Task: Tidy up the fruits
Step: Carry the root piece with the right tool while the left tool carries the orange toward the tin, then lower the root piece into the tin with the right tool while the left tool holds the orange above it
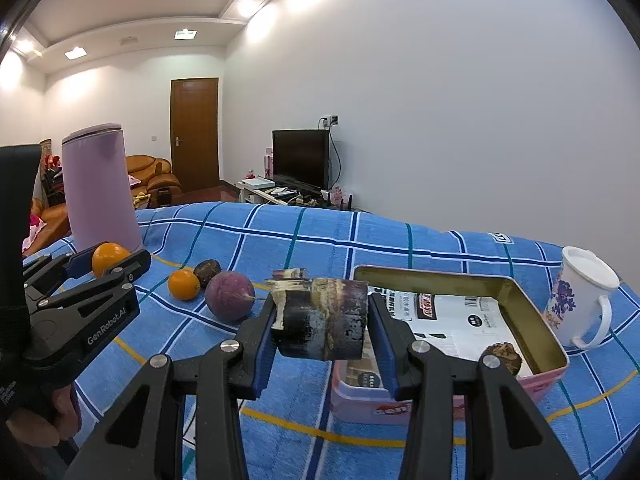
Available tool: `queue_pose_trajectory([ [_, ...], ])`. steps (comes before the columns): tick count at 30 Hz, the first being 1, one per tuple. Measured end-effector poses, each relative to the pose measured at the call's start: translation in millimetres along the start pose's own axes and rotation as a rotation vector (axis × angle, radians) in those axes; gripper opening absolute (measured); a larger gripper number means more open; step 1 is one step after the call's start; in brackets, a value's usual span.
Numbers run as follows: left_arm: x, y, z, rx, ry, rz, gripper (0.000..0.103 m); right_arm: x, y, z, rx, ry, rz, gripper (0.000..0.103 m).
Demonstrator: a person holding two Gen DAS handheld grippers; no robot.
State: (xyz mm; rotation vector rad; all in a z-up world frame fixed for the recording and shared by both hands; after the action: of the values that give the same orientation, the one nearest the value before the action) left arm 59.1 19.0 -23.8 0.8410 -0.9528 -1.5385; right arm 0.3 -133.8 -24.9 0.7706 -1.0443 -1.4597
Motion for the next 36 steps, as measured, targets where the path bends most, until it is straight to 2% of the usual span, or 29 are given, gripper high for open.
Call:
queue_pose_trajectory([
  [22,42.9,-3.4,7.8,-0.021,-0.07,-0.045,0.045,42.8,-5.4,-4.6,-0.041,-0.07,-0.034,0.045],
  [36,97.8,-0.3,4.3,-0.05,-0.178,-0.062,0.045,88.9,-9.6,-11.0,-0.073,-0.142,-0.076,0.045],
])
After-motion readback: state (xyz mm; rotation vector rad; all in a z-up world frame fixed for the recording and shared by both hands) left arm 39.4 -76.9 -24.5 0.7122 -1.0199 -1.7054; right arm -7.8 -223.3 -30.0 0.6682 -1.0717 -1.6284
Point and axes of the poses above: each gripper's, at about its wrist camera, not at the fingertips, and z roughly against the way its jaws point, x to its right, y to its top, the point moved 5 cm from there along -z, roughly the way its jaws point, and after that the axes turned 7 degrees about -y, right-handed, at the moved point
